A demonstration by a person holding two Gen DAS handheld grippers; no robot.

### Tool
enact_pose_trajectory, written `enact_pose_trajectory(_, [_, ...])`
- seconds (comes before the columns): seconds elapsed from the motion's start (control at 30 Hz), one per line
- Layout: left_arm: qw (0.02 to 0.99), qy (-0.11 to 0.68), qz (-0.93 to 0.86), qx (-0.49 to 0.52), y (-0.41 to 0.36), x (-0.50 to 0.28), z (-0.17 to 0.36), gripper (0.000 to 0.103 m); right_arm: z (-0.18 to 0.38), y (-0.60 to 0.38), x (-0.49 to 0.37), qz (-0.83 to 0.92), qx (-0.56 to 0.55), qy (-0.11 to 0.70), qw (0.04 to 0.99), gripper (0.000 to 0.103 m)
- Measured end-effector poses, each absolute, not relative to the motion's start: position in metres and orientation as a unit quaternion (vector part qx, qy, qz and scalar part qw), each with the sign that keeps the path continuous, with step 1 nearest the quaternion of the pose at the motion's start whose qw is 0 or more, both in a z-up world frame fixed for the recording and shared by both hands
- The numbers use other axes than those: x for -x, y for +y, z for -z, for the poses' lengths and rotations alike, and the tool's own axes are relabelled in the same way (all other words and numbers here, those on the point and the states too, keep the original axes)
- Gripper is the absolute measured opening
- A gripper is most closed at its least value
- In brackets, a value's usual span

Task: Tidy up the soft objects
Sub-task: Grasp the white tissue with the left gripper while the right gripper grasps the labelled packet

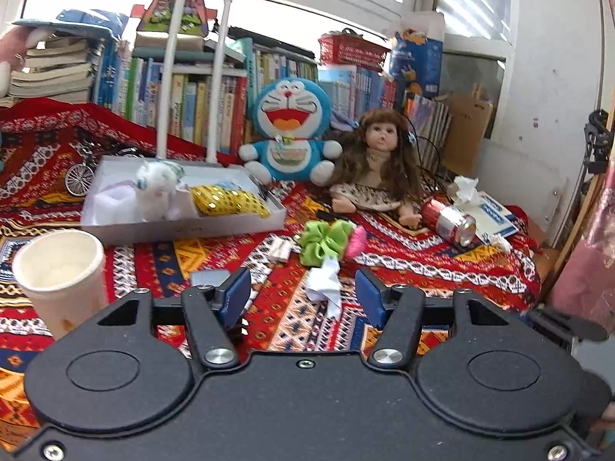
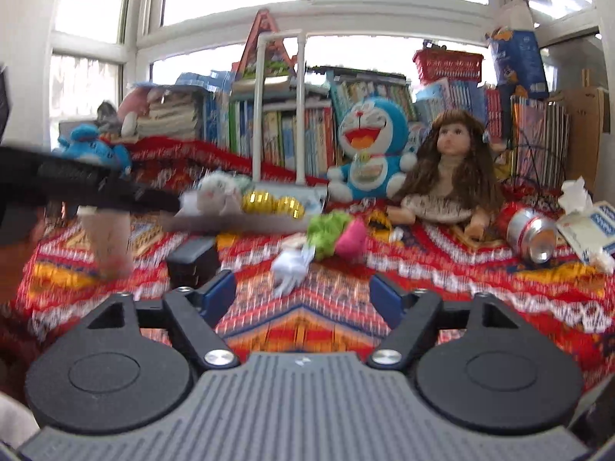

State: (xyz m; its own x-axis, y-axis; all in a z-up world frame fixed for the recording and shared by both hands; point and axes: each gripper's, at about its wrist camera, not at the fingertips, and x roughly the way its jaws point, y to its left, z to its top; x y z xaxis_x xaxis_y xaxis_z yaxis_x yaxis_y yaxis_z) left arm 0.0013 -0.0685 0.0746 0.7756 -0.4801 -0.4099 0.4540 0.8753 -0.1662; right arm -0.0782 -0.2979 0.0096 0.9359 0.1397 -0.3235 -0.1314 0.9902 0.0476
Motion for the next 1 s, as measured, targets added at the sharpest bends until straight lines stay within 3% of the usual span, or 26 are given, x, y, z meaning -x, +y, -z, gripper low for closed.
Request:
enact_pose_trajectory(0.07, [0.940, 0.231, 0.248, 0.026, -0.079, -0.002, -0.070, 0.057, -0.002, -0.298, 0.080, -0.067, -0.014, 0.183, 0.981, 0.066])
enact_pose_trajectory(0.23, [0.944, 0.232, 0.236, 0.013, -0.104, -0.004, -0.056, 0.058, 0.016, -0.298, 0.081, -0.076, -0.017, 0.211, 0.974, 0.060])
enact_pose_trajectory(0.5, [0.944, 0.259, 0.206, 0.002, -0.136, -0.026, -0.033, 0.059, 0.034, -0.293, 0.075, -0.078, -0.003, 0.226, 0.971, 0.035])
enact_pose_trajectory(1.0, [0.947, 0.282, 0.155, -0.020, -0.190, -0.092, 0.000, 0.060, 0.027, -0.306, 0.079, -0.061, -0.027, 0.194, 0.979, 0.035])
